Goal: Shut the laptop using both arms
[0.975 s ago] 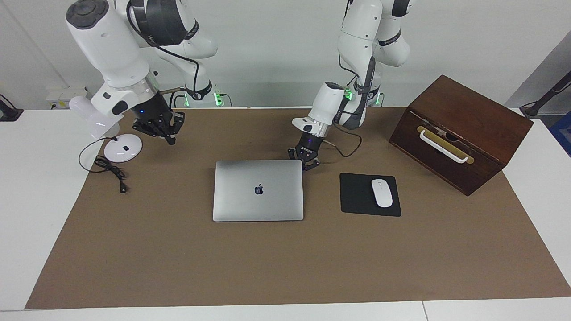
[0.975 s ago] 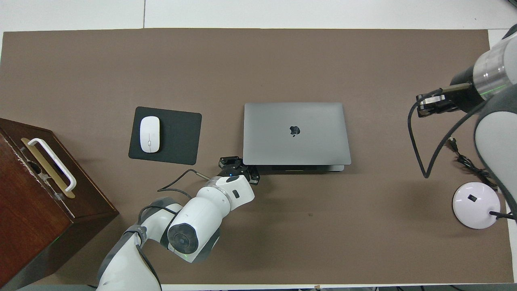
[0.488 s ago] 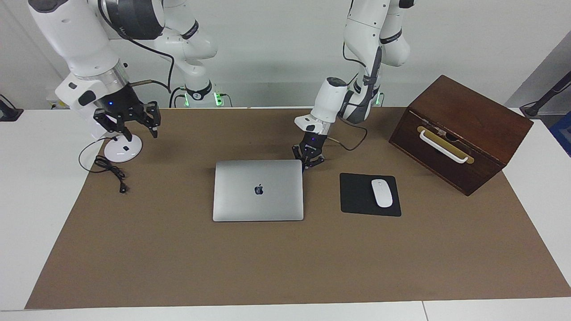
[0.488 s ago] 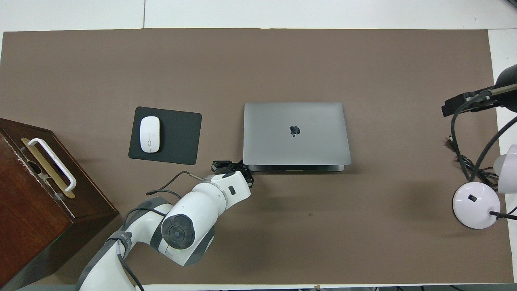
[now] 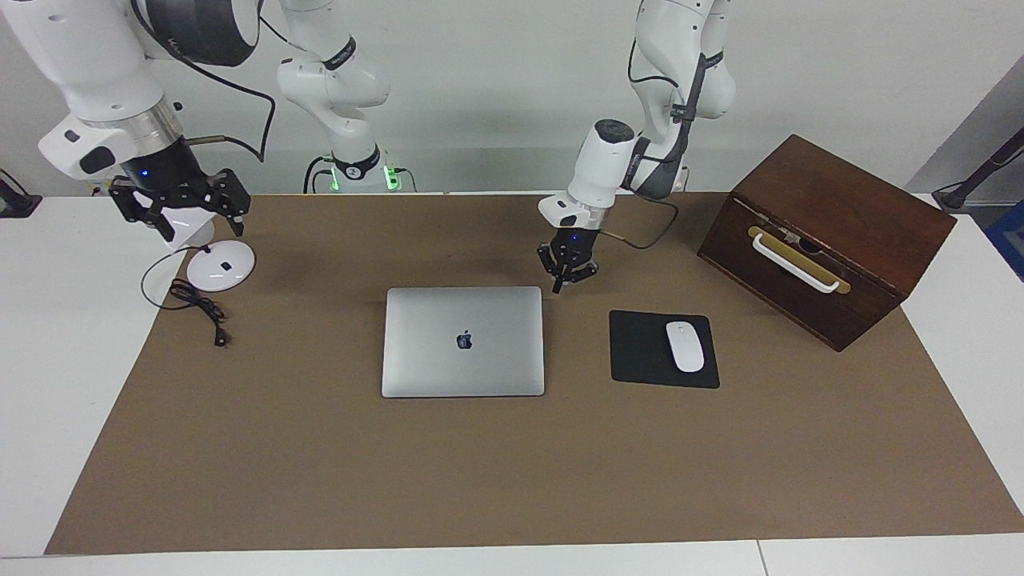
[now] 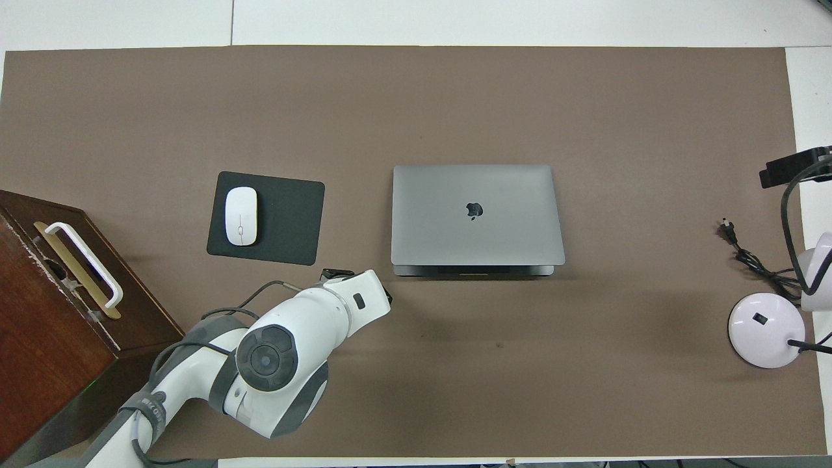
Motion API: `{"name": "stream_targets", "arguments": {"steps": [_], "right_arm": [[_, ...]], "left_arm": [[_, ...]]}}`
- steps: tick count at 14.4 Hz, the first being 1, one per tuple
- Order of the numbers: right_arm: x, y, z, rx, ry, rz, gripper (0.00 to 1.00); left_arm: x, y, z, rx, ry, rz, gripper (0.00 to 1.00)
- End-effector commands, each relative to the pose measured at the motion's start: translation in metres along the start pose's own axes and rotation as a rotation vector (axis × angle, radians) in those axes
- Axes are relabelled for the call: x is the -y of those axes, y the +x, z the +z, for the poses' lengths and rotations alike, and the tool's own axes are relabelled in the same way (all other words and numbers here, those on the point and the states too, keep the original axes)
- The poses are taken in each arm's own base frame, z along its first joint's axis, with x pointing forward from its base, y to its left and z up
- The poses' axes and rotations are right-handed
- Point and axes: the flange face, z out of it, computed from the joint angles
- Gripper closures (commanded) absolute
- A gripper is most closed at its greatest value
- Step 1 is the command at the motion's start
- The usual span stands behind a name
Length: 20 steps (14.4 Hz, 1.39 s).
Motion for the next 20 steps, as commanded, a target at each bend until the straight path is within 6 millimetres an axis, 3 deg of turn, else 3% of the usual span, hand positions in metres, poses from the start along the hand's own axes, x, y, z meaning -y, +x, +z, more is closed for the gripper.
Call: {"name": "stream_targets", "arguments": {"steps": [1,3,8,12,15,16,17,18,19,20], "right_arm": [[0.001,-0.012,0.004,0.015,-0.01,0.032,0.0],[0.006,-0.014,0.005,0.013,0.001,0.056,0.0],[0.021,-0.012,0.003,0.011,0.011,0.046,0.0],[0.021,-0.013,0.001,0.006,0.015,0.043,0.0],[0.02,-0.013,0.001,0.006,0.015,0.04,0.0],[0.02,-0.013,0.001,0.006,0.015,0.037,0.0],[0.02,-0.013,0.001,0.006,0.015,0.037,0.0],[0.02,-0.013,0.001,0.006,0.015,0.037,0.0],[0.02,-0.013,0.001,0.006,0.015,0.037,0.0],[0.02,-0.013,0.001,0.006,0.015,0.039,0.0]], "left_arm": [[0.013,0.008,-0.029,0.07,0.014,-0.023,1.0],[0.015,0.017,-0.044,0.118,0.016,-0.023,1.0],[0.055,0.046,-0.106,0.213,0.025,-0.049,1.0],[0.094,0.043,-0.162,0.233,0.026,-0.074,1.0],[0.124,0.038,-0.19,0.25,0.025,-0.077,1.0],[0.132,0.037,-0.198,0.251,0.026,-0.091,0.95],[0.138,0.037,-0.207,0.245,0.029,-0.107,0.61],[0.146,0.037,-0.214,0.241,0.032,-0.127,0.13],[0.157,0.039,-0.223,0.233,0.036,-0.146,0.0],[0.166,0.041,-0.233,0.232,0.039,-0.167,0.0]]}}
